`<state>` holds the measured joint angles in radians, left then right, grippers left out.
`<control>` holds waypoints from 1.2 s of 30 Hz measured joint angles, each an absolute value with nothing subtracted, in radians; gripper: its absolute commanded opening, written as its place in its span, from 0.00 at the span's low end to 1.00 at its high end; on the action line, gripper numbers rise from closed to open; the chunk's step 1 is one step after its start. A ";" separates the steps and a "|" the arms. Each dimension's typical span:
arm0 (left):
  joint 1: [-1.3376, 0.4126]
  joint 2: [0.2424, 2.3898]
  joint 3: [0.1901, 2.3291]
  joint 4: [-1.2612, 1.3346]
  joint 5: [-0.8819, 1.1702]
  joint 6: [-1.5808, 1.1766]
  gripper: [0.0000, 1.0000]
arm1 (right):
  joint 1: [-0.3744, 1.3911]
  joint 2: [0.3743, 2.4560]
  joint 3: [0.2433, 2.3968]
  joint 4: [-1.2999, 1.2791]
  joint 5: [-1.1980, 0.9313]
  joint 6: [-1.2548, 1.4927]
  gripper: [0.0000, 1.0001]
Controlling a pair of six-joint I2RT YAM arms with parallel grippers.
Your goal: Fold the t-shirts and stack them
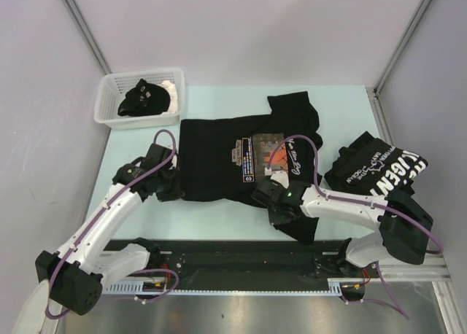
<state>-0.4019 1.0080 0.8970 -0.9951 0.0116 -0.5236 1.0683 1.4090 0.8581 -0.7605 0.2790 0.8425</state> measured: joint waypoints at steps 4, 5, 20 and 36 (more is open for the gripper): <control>-0.402 1.008 0.911 -1.007 -0.025 -0.524 0.00 | 1.013 1.409 0.908 -0.771 0.271 0.774 0.00; -0.402 1.008 0.915 -1.009 -0.033 -0.525 0.00 | 1.000 1.409 0.915 -0.772 0.268 0.762 0.00; -0.379 1.007 0.926 -1.034 -0.085 -0.532 0.00 | 0.913 1.441 0.943 -0.804 0.185 0.643 0.60; -0.344 1.011 0.926 -1.034 -0.094 -0.522 0.00 | 0.868 1.332 0.941 -0.970 0.255 0.768 0.62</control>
<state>-0.3443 1.0107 0.9260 -1.0336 -0.0944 -0.5224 0.8680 1.3315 0.9409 -0.9703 0.2550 0.7681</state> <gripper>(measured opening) 0.003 0.620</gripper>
